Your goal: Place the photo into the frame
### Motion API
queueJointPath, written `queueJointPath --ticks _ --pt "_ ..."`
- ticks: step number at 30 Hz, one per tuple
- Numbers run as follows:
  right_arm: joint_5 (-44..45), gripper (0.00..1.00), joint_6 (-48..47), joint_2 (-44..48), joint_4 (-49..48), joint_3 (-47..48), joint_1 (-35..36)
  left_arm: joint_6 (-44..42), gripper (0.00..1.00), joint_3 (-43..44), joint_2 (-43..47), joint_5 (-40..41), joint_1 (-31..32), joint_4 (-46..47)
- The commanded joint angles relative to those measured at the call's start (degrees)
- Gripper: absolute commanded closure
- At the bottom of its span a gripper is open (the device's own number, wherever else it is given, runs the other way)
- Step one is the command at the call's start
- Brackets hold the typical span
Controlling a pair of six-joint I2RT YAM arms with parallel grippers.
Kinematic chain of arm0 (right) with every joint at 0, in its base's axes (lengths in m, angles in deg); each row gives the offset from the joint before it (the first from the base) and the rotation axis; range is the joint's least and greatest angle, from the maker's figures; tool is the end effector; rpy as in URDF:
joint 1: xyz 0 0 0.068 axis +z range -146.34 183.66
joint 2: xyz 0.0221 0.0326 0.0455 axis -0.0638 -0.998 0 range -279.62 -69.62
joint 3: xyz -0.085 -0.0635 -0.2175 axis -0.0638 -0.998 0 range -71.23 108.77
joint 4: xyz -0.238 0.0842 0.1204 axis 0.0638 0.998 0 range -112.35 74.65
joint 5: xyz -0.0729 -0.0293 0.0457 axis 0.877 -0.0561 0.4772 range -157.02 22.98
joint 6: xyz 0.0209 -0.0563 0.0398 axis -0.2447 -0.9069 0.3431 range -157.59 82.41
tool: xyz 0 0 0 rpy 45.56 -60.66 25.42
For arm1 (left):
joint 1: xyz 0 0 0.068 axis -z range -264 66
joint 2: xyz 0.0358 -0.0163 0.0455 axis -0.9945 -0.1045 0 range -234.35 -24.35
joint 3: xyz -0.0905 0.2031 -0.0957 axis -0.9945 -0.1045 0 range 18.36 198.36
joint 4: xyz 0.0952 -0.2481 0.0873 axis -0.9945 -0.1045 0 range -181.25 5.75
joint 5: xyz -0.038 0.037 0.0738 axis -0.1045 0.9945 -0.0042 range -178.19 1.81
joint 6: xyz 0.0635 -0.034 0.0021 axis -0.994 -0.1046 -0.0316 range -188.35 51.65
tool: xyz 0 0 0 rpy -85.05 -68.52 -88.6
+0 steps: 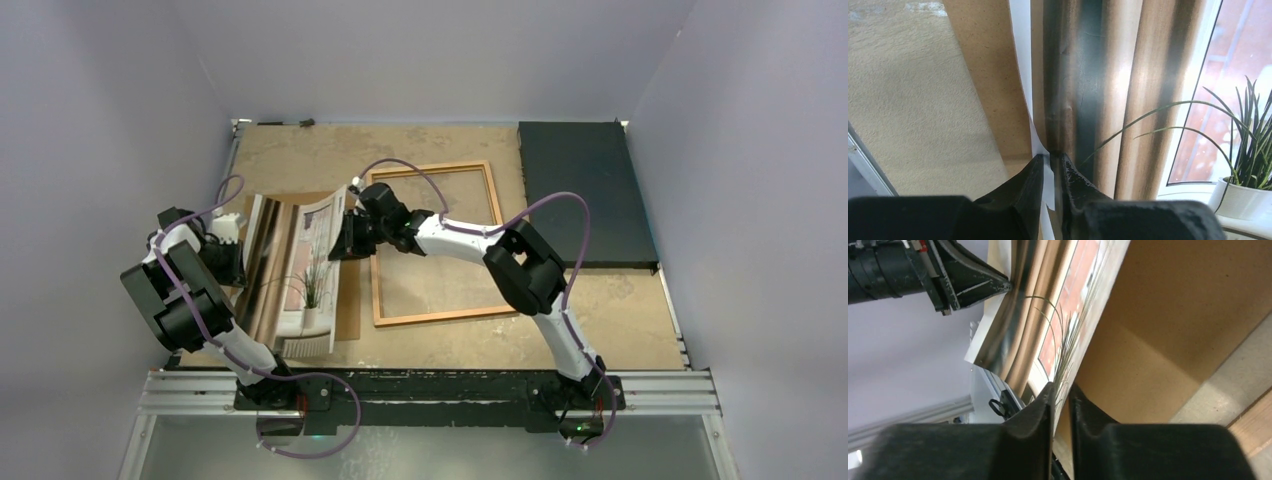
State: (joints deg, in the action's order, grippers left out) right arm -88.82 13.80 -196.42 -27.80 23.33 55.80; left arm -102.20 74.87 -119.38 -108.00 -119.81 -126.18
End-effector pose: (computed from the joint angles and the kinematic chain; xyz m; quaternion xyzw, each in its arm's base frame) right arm 0.3077 0.4321 0.1507 -0.1045 0.8356 0.5039 0.1920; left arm 0.2601 0.1626 0.0988 -0.0025 0.9818 -0.0939 0.1652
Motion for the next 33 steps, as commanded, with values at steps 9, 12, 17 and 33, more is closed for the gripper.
queueJointPath --ticks 9,12,17,33 --pt "5.95 0.99 -1.57 4.33 8.91 9.14 -2.09 4.36 0.18 19.01 5.48 -7.17 3.56 -12.65" --pt "10.02 1.0 1.04 3.86 14.58 16.03 -2.36 7.5 0.14 26.86 7.73 -7.27 12.61 -17.62" --pt "16.29 1.0 6.69 4.55 17.3 21.47 -3.17 16.42 0.08 29.56 14.07 -0.63 33.0 -14.55" --pt "22.93 1.0 15.45 10.52 14.16 19.43 -5.14 23.11 0.14 26.42 16.54 27.89 59.89 -11.62"
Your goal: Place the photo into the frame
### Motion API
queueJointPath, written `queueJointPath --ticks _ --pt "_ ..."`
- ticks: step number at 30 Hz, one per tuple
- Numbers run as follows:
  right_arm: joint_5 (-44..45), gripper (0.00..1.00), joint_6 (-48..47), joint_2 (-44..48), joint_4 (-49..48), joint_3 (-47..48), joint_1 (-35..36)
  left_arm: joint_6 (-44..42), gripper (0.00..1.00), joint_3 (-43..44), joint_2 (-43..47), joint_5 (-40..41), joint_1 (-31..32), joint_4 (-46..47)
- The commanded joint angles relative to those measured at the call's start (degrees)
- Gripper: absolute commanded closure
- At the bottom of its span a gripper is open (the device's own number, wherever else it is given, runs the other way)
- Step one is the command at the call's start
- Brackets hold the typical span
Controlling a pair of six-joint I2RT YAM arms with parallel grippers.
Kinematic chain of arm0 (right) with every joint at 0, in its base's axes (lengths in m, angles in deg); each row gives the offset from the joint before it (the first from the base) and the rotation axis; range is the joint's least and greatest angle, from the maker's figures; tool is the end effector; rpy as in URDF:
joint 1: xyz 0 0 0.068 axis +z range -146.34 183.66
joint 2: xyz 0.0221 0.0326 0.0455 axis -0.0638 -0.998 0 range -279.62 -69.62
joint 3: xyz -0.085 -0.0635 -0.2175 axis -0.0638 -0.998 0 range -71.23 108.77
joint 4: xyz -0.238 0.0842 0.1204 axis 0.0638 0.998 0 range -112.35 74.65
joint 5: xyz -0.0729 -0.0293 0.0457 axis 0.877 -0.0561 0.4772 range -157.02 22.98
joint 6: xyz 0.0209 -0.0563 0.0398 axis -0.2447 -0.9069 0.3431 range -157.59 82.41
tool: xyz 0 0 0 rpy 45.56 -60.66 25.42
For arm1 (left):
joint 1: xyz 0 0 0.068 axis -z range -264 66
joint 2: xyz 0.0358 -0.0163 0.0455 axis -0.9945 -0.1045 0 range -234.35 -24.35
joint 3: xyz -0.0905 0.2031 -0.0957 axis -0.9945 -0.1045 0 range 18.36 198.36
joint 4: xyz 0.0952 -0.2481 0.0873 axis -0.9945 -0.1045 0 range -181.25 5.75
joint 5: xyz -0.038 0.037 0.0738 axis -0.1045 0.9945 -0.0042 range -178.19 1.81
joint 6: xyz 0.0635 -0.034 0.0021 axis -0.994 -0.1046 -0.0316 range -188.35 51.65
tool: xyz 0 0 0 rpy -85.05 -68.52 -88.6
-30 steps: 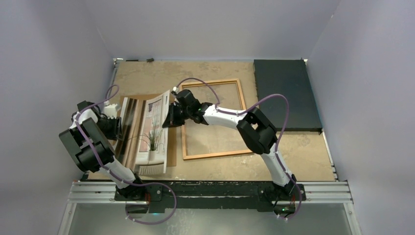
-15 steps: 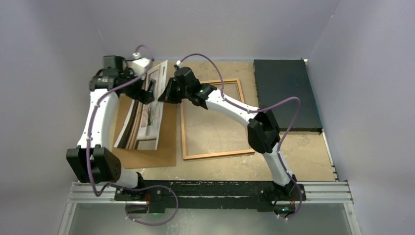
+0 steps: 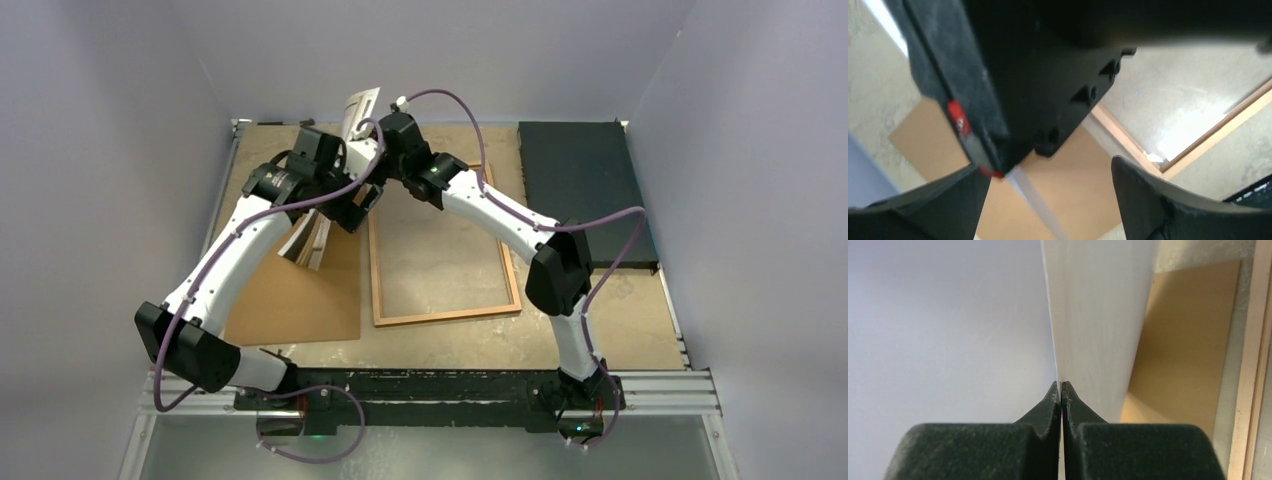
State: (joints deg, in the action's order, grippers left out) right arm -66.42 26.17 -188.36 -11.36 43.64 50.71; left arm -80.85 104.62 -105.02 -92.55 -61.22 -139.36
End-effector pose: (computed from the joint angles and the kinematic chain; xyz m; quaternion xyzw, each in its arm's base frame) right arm 0.3604 0.3865 0.3247 0.1183 0.7837 0.4996 0.3496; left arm 0.2990 -0.1306 0.3265 0.2967 0.8895 -0.0665 0.3411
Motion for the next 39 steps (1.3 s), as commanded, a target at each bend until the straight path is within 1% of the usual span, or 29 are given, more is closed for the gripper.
queueJointPath --ticks 1,4,7,10,13,15,20,21,23,24,25,27,28,30,32,36,39 --pt "0.16 1.0 3.38 2.47 -2.48 -1.02 -0.08 1.5 0.15 -4.21 2.78 14.07 1.44 2.58" --pt "-0.42 1.0 3.94 2.33 -2.98 -1.31 -0.05 0.56 0.21 -6.29 4.03 17.58 1.73 4.79" --pt "-0.43 1.0 4.29 2.44 -3.07 -1.35 -0.1 0.09 0.29 -7.2 4.09 20.81 1.98 5.76" --pt "-0.43 1.0 4.51 2.61 -3.34 -1.53 -0.1 -0.03 0.39 -8.23 4.28 21.62 2.08 6.73" --pt "-1.81 0.95 4.48 2.81 -3.53 -1.83 -0.04 0.29 0.55 -8.47 4.33 21.55 2.02 7.19" --pt "-1.95 0.9 4.24 2.92 -3.54 -2.05 -0.08 0.45 0.67 -8.22 4.58 21.27 2.16 7.45" --pt "-2.38 0.85 3.94 3.07 -3.97 -2.63 -0.19 0.45 0.94 -7.34 4.88 21.0 2.1 7.66" --pt "-2.82 0.81 3.91 3.0 -4.14 -2.71 -0.2 0.49 0.99 -7.1 4.9 21.05 2.17 7.65" --pt "-4.05 0.63 3.69 2.9 -4.88 -2.87 -0.54 0.45 1.0 -6.77 5.14 21.23 2.13 7.79" --pt "-5.14 0.5 3.34 2.9 -5.57 -3.01 -0.86 0.45 1.0 -6.64 5.3 21.24 2.17 7.93" --pt "-6.47 0.39 2.93 2.96 -6.13 -3.19 -1.29 0.45 1.0 -6.52 5.47 21.16 2.2 7.99" --pt "-9.15 0.24 2.02 3.9 -8.48 -4.47 -2.65 0.47 1.0 -6.01 5.66 21.15 2.22 8.24" --pt "-11.32 0.19 1.71 4.75 -11.22 -6.06 -3.52 0.33 1.0 -5.67 5.71 21.24 2.18 8.38" --pt "-16.18 0.12 1.48 6.27 -16.17 -9.65 -5.95 0.25 1.0 -4.36 5.09 22.1 2.19 8.14" --pt "-19.94 0.03 0.61 7.77 -19.09 -12.12 -8.24 0.23 1.0 -1.99 3.57 22.55 2.15 7.12" --pt "-24.81 0.01 -1.01 12.63 -26.33 -19.51 -11.73 -0.01 1.0 2.24 1.87 22.98 2.18 7.8" --pt "-28.91 0.01 -2.42 15.52 -30.86 -23.6 -14.39 -0.83 1.0 5.92 0.95 25.07 2.18 9.36"
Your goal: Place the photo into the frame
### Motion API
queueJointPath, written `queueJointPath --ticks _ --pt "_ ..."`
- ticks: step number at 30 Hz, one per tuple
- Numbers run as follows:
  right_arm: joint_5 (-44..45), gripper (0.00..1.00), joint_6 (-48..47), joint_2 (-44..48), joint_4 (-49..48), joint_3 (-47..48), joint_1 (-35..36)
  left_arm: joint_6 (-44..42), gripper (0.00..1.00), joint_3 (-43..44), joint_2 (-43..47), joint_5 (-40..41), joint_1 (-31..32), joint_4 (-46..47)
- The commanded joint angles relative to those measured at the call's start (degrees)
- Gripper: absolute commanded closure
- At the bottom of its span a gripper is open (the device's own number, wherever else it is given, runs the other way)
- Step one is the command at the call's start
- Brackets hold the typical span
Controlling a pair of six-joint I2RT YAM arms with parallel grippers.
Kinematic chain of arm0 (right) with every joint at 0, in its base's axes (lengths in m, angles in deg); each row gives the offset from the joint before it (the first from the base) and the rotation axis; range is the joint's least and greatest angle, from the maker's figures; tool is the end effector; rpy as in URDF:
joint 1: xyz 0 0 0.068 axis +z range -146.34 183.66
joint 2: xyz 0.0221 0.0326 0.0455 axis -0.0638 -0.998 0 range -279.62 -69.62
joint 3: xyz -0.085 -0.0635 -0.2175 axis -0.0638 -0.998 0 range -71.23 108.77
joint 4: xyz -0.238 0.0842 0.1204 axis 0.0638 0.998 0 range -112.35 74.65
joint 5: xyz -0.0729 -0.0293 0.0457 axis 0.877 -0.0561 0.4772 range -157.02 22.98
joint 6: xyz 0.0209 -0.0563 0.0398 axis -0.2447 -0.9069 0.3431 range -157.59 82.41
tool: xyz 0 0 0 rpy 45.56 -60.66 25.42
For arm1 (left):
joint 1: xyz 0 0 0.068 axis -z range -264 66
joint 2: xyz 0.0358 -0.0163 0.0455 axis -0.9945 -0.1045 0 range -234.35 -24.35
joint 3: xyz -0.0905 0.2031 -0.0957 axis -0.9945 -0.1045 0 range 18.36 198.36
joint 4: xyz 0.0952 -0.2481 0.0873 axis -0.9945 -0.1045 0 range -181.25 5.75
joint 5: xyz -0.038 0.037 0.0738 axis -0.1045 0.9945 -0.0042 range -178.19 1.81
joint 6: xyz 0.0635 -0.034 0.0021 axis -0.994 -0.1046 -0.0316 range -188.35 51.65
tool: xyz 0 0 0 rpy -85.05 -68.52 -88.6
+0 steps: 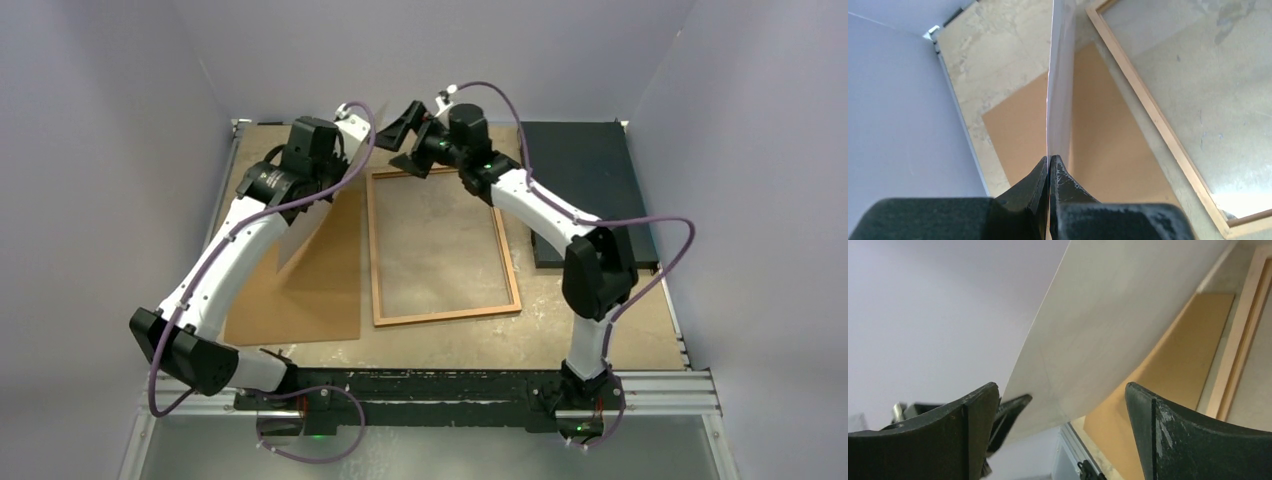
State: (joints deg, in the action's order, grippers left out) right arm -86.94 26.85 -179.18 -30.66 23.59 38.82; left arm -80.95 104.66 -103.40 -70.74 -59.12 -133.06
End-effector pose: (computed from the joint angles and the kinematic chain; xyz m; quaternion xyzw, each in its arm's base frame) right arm 0.3951 0.3034 0.3083 0.0741 0.7397 0.5846 0.3251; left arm 0.3055 -0.1221 0.3475 0.2307 0.8736 0.0942 0.4180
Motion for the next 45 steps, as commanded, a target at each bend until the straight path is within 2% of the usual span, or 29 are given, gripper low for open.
queueJointPath --ticks 1,8,14,18,26,28,30,32,36,38,41,45 --pt "-9.63 0.01 -3.32 7.34 -13.12 -5.1 -3.39 -1.07 1.0 7.17 -0.93 3.98 0.08 3.68" --pt "-12.47 0.01 -2.31 9.68 -24.34 -15.81 -5.89 -1.38 1.0 18.8 -2.2 3.78 0.11 8.94" --pt "-13.12 0.01 4.29 5.18 -32.46 -19.32 -3.75 6.58 1.0 23.71 -2.03 0.08 0.08 12.07" --pt "-11.53 0.01 5.02 2.83 -37.34 -19.52 -1.15 11.88 1.0 25.11 -1.29 -4.15 0.08 13.36" --pt "-9.38 0.01 19.08 -6.24 -65.83 -20.65 -0.66 17.61 1.0 29.36 -0.57 -7.63 0.08 14.1" --pt "-9.08 0.01 23.54 -9.67 -69.32 -18.54 -0.26 17.55 1.0 29.7 -0.38 -8.0 0.08 13.65" --pt "-8.87 0.01 24.81 -11.55 -67.86 -16.82 0.24 17.33 1.0 29.41 -0.05 -7.29 0.08 13.15" --pt "-7.53 0.01 21.49 -10.58 -60.97 -16.12 0.95 16.61 1.0 27.55 0.72 -5.96 0.03 12.4" --pt "-5.91 0.01 13.23 -8.21 -45.38 -14.01 1.86 14.43 1.0 13.51 4.38 0.61 -1.39 11.99" --pt "-4.84 0.01 11.82 -6.28 -42.64 -15.9 1.85 14.21 1.0 6.63 4.9 -3.92 -7.82 10.73" --pt "-1.89 0.01 4.98 -3.16 -33.46 -17.0 1.85 13.13 1.0 -1.17 2.98 -8.9 -17.77 10.05" --pt "0.12 0.01 -0.92 -0.44 -22.77 -18.54 1.85 5.31 1.0 -10.47 -3.66 -13.03 -27.19 12.1"
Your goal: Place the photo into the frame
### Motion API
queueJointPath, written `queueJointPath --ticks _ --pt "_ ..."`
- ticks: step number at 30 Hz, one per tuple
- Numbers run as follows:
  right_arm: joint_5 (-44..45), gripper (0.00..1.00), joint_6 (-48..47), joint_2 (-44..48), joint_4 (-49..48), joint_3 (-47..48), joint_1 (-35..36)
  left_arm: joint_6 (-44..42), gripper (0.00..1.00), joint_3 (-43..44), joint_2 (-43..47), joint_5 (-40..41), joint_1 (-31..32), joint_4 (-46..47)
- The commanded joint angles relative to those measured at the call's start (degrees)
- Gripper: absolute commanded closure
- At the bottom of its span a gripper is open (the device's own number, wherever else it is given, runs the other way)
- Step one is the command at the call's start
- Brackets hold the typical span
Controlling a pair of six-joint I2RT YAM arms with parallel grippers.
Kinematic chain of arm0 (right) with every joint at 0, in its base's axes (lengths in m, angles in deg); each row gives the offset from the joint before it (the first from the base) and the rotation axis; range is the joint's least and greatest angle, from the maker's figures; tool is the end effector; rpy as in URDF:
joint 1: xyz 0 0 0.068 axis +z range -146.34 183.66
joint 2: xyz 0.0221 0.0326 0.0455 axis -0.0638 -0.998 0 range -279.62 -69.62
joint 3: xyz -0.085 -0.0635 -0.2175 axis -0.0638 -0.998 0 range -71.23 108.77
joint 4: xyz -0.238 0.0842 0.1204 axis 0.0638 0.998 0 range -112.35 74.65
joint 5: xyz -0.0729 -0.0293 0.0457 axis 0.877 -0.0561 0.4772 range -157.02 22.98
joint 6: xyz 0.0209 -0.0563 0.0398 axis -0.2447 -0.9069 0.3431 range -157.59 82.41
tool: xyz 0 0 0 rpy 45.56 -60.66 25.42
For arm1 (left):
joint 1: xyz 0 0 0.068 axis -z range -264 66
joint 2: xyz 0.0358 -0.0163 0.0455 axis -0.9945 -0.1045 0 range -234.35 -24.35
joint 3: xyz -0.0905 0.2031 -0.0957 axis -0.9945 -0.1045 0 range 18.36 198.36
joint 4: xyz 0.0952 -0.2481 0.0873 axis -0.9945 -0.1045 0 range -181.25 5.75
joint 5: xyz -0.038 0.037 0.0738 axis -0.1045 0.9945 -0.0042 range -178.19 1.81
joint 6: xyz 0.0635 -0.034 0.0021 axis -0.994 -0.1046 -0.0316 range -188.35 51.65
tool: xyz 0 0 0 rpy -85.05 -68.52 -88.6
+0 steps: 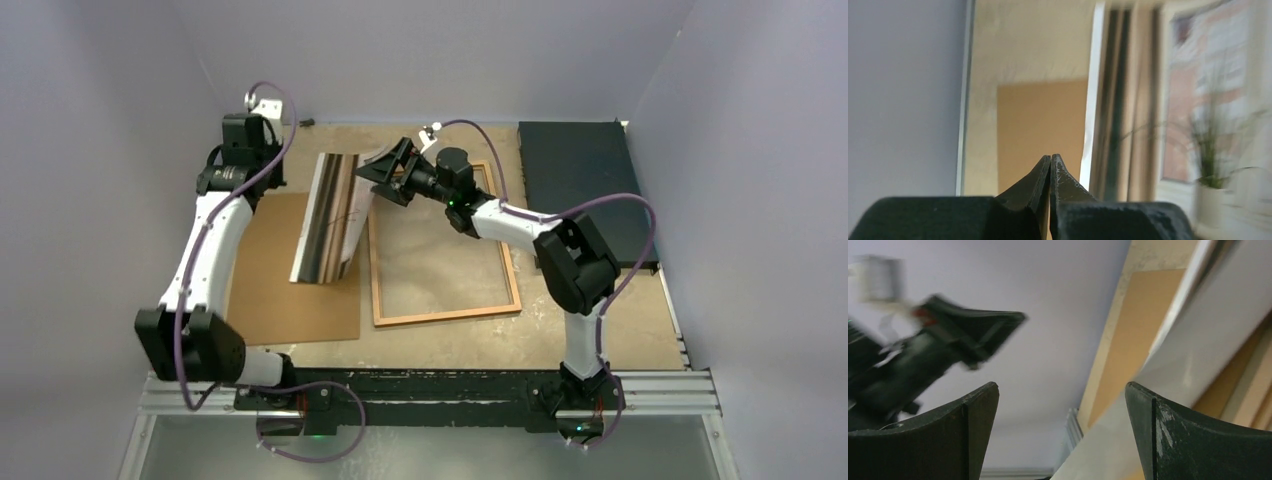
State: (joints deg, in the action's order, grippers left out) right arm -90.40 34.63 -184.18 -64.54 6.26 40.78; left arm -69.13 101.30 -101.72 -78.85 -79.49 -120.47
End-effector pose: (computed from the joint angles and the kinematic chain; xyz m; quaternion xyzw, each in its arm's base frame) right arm 0.3777 0.3157 0.2245 0.0567 0.6751 0.6687 0.3063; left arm 0.3405 -0.0173 0.3577 -0.0003 0.8669 0.0546 0.4955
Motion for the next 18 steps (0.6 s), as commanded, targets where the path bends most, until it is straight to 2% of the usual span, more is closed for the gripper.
queueJointPath --ticks 1,5,9,18 --pt "3.86 0.01 -9.04 5.26 11.52 -2.47 -0.12 -8.13 1.0 -9.96 -8.49 -4.85 -7.48 0.05" --pt "2.77 0.01 -9.15 4.73 13.03 -4.96 -0.12 -13.1 1.0 -17.94 -17.25 -1.3 -7.85 6.51" --pt "2.31 0.01 -10.02 2.9 15.4 -5.94 -0.12 -13.63 1.0 -19.55 -24.76 1.04 -8.55 10.86" --pt "8.59 0.01 -16.66 2.0 24.8 -2.11 -0.21 -13.73 1.0 -21.47 -25.75 -2.13 -9.35 11.9"
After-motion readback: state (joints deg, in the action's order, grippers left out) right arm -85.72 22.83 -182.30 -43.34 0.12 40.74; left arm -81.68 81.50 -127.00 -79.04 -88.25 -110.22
